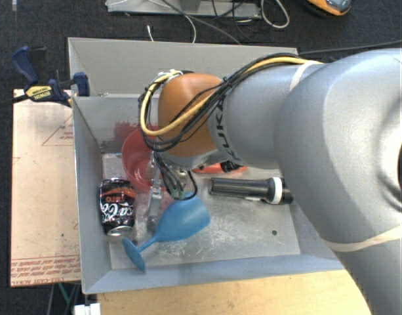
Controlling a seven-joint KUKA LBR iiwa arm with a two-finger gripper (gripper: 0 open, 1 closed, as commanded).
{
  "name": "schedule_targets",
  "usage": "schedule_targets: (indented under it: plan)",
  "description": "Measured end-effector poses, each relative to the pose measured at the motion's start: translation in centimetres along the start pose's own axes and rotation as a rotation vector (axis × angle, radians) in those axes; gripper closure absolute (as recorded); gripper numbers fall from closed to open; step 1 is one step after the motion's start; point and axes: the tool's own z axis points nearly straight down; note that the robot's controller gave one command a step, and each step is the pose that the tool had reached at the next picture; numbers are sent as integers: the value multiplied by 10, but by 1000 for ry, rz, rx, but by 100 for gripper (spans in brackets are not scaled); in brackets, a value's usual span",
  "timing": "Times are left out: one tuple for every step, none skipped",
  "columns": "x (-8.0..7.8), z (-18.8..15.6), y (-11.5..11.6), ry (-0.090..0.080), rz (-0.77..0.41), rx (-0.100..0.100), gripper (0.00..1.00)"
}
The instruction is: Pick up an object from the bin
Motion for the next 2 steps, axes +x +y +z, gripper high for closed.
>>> schedule_targets:
  plan:
    - [15,21,11,-7,265,-4,0]
    - [12,19,29,-3,226,0,0]
